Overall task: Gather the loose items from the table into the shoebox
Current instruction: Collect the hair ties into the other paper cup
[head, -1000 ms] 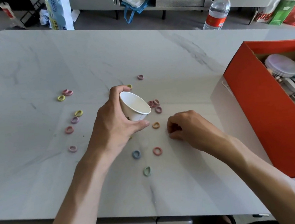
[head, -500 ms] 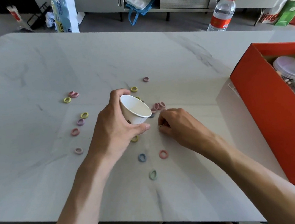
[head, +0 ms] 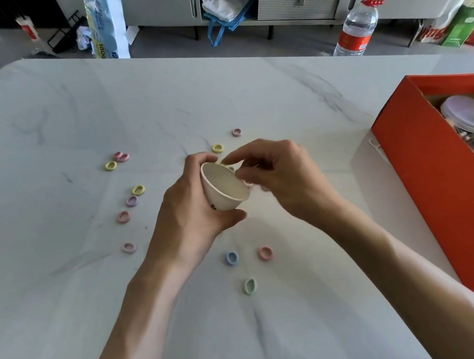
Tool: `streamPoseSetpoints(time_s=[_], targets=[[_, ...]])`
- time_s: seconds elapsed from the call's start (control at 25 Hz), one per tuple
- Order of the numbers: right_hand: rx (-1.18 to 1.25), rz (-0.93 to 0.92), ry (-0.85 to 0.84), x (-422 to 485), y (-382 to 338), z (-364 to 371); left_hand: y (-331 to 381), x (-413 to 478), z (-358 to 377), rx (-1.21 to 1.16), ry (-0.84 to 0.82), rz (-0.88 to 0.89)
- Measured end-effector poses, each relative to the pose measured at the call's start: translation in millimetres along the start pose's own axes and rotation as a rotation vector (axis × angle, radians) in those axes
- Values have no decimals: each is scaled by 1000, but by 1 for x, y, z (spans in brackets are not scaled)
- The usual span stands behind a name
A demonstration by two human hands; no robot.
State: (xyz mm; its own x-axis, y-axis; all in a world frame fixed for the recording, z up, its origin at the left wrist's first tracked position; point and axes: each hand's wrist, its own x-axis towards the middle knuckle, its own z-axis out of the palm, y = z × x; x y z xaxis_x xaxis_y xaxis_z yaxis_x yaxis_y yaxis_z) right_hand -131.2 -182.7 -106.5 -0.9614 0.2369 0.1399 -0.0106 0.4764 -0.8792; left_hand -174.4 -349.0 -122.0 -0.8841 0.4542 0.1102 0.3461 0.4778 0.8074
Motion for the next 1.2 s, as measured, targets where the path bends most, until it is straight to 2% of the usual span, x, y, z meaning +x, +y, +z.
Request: streamPoseSetpoints(time_s=[0.12, 0.2, 0.32, 0.44, 0.64, 0.72, 0.88, 0.96, 1.08, 1.2], targets=[[-242, 105, 126, 9, 30, -12, -3, 1, -4, 22, 51, -22], [-422, 166, 43, 11, 46, -11, -4, 2, -5, 14, 53, -24], [-412, 132, -42, 14, 59, 4, -3, 2, -5, 16, 49, -26], [-418, 75, 4, 12, 64, 10, -3, 2, -5, 15, 35, -26], [-644, 126, -12, 9, 60, 6, -4, 1, -7, 38, 17, -22], [-575, 188, 0, 6, 52, 2, -5, 1, -5, 45, 13, -18], [-110, 191, 152, 7, 19, -18, -5, 1, -2, 14, 8, -8], [59, 100, 63, 6, -2, -14, -5, 1, 0, -18, -4, 1], [73, -21, -106, -2, -13, 4, -7, 2, 2, -80, -2, -2], [10, -86, 3, 3, -2, 4, -10, 3, -1, -97, 49, -5]])
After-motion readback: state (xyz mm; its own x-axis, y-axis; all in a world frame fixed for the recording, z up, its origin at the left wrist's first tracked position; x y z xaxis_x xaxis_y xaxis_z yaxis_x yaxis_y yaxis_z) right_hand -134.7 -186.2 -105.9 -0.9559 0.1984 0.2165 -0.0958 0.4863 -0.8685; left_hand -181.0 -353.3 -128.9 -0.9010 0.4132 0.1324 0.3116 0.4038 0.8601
